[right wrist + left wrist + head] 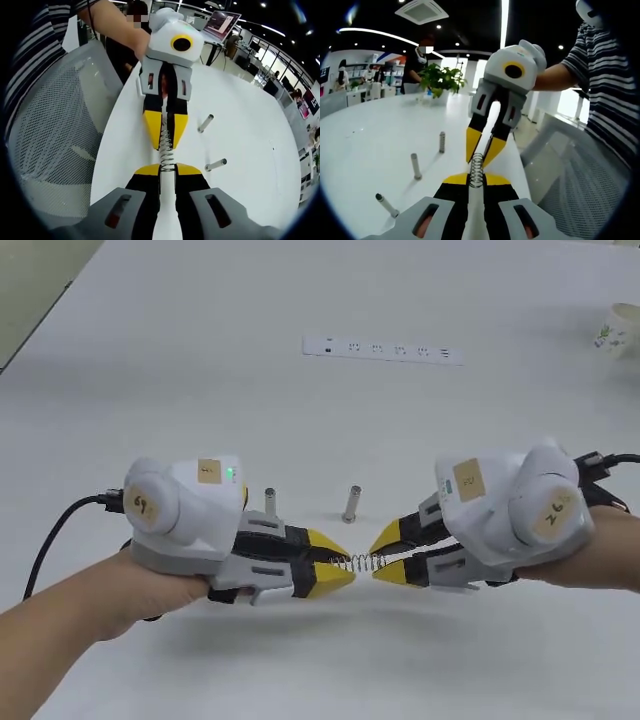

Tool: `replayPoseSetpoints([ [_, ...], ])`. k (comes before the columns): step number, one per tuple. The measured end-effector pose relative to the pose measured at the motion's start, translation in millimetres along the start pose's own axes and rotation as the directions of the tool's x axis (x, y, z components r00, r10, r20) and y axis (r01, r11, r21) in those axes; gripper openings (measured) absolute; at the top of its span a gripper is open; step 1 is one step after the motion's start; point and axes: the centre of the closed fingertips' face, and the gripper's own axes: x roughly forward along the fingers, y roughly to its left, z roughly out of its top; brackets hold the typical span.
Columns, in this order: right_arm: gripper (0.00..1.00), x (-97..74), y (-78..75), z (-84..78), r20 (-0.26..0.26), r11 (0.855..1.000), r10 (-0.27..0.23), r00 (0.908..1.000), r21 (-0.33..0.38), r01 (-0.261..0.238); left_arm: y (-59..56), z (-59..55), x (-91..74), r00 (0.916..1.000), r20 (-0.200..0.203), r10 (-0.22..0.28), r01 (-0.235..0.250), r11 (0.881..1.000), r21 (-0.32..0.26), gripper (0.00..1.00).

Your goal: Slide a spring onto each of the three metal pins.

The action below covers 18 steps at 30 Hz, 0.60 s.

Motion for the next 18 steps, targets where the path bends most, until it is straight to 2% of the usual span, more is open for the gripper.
replayPoseSetpoints([
  [13, 0.07, -5.3, -2.2, 10.3, -0.016, 0.998, 0.012, 0.9998, -0.055, -0.013, 2.4, -4.8, -1.6, 0.9998, -0.021, 0.0, 0.0, 1.0, 0.011, 0.02],
  [18, 0.07, -7.6, -2.5, 13.8, -0.013, 0.998, 0.025, 0.9996, -0.054, -0.025, 2.7, -4.7, -2.7, 0.9998, -0.02, -0.003, 0.003, 1.0, 0.01, 0.02],
])
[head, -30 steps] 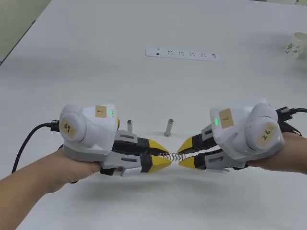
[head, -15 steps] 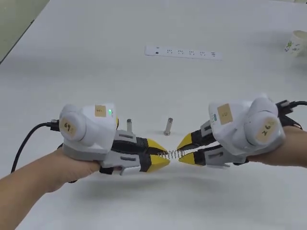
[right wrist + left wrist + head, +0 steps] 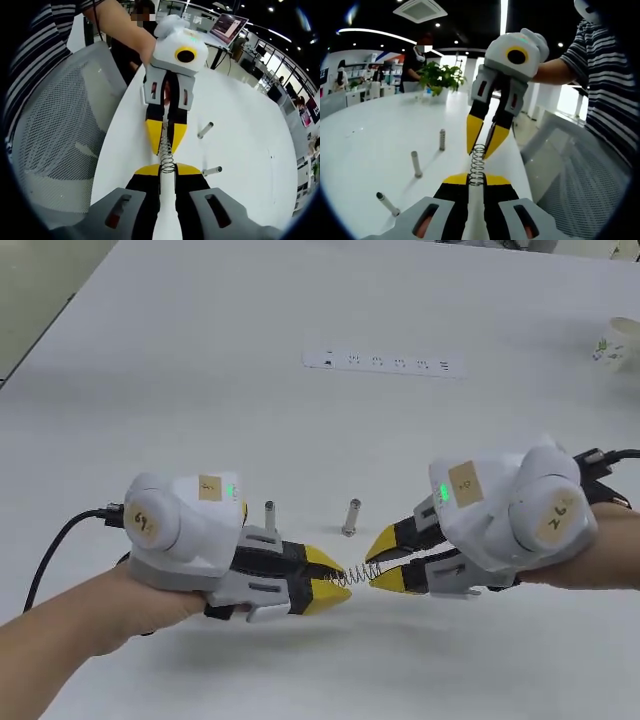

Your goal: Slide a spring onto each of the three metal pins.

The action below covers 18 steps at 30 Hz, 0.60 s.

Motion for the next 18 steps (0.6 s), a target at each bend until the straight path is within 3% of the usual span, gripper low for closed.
replayPoseSetpoints([
  [18, 0.07, -3.9, -1.2, 6.5, 0.028, 0.999, 0.015, 0.9995, 0.035, -0.016, 1.4, 1.1, -0.6, 1.0, 0.003, -0.006, 0.006, 1.0, 0.004, 0.02],
])
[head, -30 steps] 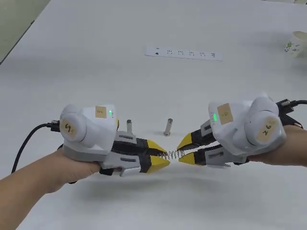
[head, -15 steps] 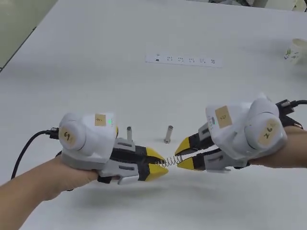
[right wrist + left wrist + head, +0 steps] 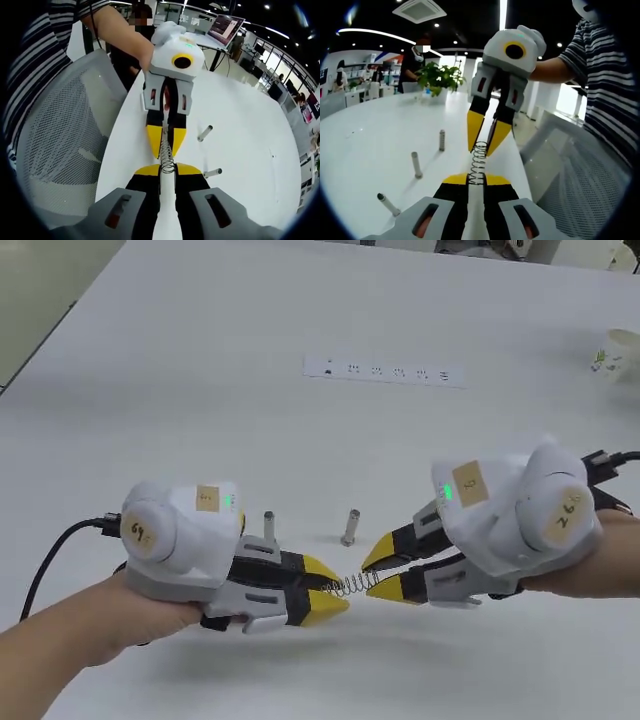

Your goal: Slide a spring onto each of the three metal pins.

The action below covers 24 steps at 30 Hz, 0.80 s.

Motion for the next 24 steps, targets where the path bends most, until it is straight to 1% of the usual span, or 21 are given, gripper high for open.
replayPoseSetpoints([
  [19, 0.07, -1.8, 1.4, 7.3, 0.04, 0.999, 0.003, 0.9992, 0.05, -0.005, -1.5, -1.2, 0.3, 1.0, -0.007, 0.006, -0.006, 1.0, 0.009, 0.03],
  [22, 0.07, -4.6, 1.8, 11.5, 0.065, 0.998, 0.002, 0.9979, 0.066, -0.006, -1.5, -1.6, 0.3, 0.9999, -0.009, 0.007, -0.007, 1.0, 0.015, 0.03],
  [24, 0.07, -5.5, 1.4, 11.5, 0.063, 0.998, -0.003, 0.998, 0.065, -0.001, -1.2, -1.2, 0.1, 0.9999, -0.007, 0.01, -0.01, 1.0, 0.019, 0.03],
])
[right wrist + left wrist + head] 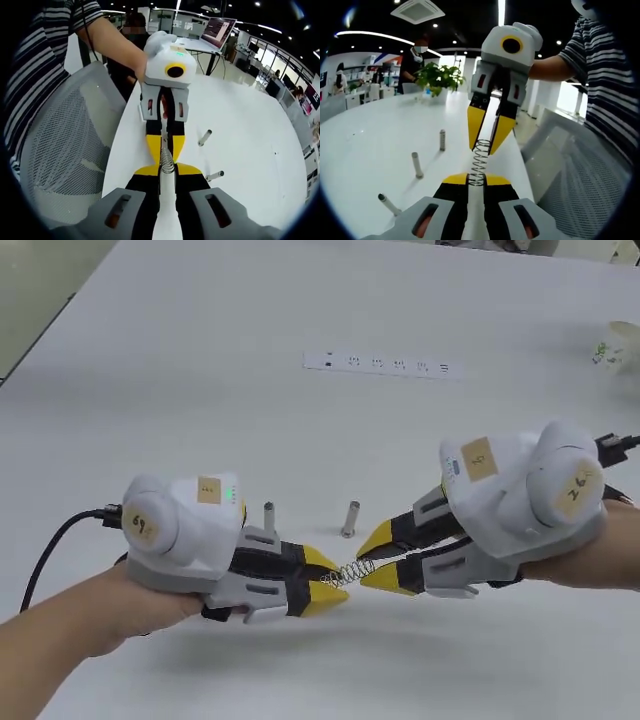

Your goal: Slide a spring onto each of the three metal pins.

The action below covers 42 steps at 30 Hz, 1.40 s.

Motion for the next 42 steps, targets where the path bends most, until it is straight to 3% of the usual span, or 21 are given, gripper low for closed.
replayPoseSetpoints([
  [28, 0.07, 4.7, -0.8, 11.6, 0.047, 1.0, -0.022, 0.9987, -0.003, 0.022, 3.2, -1.6, 3.1, 0.9999, -0.013, 0.009, -0.009, 1.0, 0.017, 0.03],
  [42, 0.07, 5.6, -0.9, 22.6, 0.079, 1.0, -0.025, 0.9966, 0.006, 0.025, 0.8, 2.1, 5.8, 1.0, -0.001, 0.007, -0.007, 1.0, 0.022, 0.03],
])
